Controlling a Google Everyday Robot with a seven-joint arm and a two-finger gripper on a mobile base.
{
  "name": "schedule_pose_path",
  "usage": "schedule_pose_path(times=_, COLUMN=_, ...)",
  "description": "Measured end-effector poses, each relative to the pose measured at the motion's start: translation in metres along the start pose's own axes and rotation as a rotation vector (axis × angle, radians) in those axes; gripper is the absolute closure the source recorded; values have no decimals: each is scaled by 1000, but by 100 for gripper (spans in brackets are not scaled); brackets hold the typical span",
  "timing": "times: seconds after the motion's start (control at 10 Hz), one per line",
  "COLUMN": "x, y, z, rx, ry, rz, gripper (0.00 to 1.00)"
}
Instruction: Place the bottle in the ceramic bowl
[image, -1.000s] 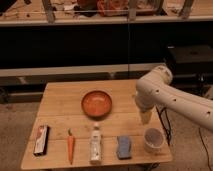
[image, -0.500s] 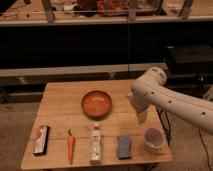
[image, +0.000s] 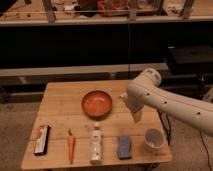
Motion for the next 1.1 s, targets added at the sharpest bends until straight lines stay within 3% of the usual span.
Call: schedule_pose_path(times=1.1, x=-51, y=-27, z=20, rx=55, ry=-92, rz=-282, gripper=20)
